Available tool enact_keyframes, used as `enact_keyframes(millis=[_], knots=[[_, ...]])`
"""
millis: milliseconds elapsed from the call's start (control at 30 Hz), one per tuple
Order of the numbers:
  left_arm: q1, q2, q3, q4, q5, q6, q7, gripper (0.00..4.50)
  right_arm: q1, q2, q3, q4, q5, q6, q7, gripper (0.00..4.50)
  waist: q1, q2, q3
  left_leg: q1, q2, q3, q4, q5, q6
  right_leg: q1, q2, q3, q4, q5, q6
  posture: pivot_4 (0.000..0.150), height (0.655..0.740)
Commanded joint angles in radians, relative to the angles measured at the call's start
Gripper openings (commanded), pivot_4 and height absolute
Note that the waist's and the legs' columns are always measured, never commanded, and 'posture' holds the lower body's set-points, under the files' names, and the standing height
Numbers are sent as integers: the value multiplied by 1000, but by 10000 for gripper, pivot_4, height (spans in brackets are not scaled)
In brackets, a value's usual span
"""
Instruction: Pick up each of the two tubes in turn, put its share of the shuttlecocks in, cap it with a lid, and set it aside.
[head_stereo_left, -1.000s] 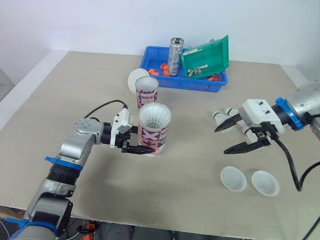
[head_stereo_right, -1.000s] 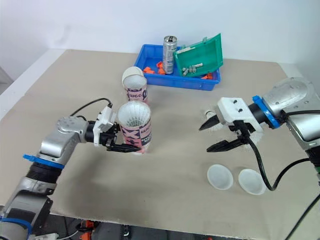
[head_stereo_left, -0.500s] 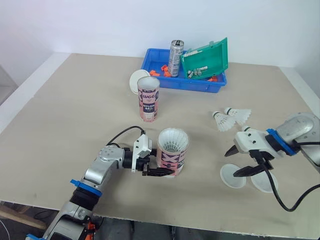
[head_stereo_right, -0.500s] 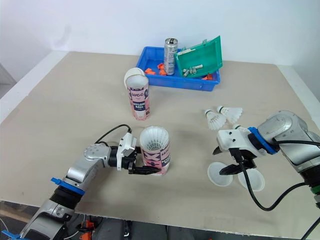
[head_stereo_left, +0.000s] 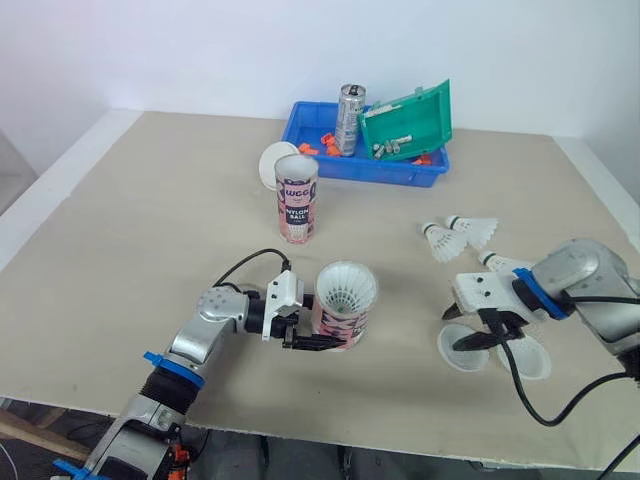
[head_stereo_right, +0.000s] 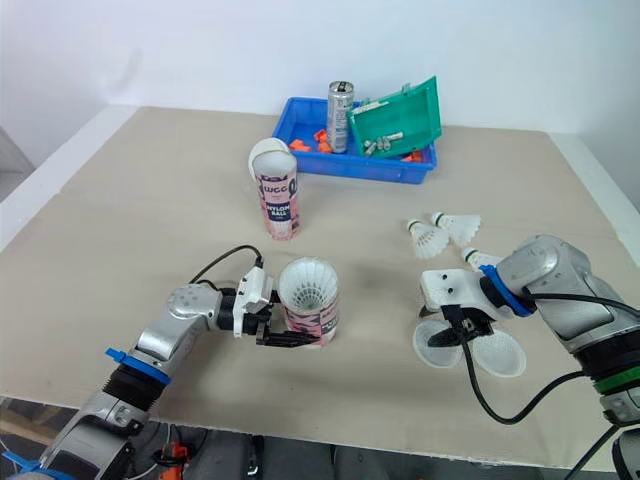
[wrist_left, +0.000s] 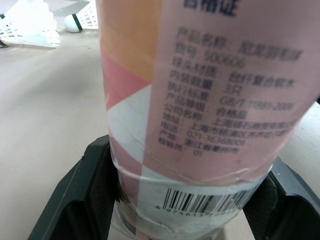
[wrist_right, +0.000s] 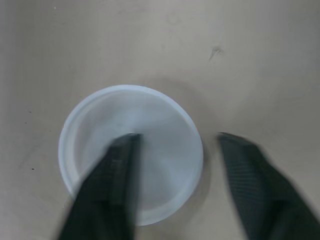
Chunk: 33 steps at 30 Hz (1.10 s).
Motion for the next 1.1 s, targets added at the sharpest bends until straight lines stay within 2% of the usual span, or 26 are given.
enact_keyframes(millis=[33,100,367,533,700,867,1100], knots=[[20,33,-24,47,52,5,-5,29233,0,-6,-24,-16,-13,-11,18,9198,0,0,0,1,0,0,0,0,0,0,0,0,0,0,0,1500,7061],[20,35,-25,54,49,12,-8,29233,4,-10,-25,-19,-24,-25,22,325,0,0,0,4,0,0,-1,0,0,3,0,0,0,-1,0,1500,7061],[17,50,-33,79,51,44,-25,29233,-42,3,-54,-27,-13,-17,27,325,-3,0,-1,8,0,0,-1,0,0,7,0,0,0,-1,-1,1500,7061],[9,51,-30,104,51,44,-34,29233,-189,44,-126,-134,154,151,75,325,-14,1,-1,9,0,0,-2,0,0,7,0,0,0,-1,-2,1500,7061],[-13,47,-28,141,54,37,-43,29233,-415,127,-155,-179,276,286,79,325,-19,1,-2,10,0,-2,-2,0,0,8,0,-1,0,-1,-2,1500,7061],[-42,52,-44,190,82,3,-58,29233,-604,234,-84,-179,284,281,94,325,-22,0,-2,11,1,-2,-2,0,0,8,0,-1,0,0,-4,1500,7061],[-70,54,-62,224,91,-29,-71,29233,-694,343,45,-172,259,188,94,325,-22,-1,-2,12,1,-2,-2,-1,-1,6,0,-2,0,0,-4,1500,7061]])
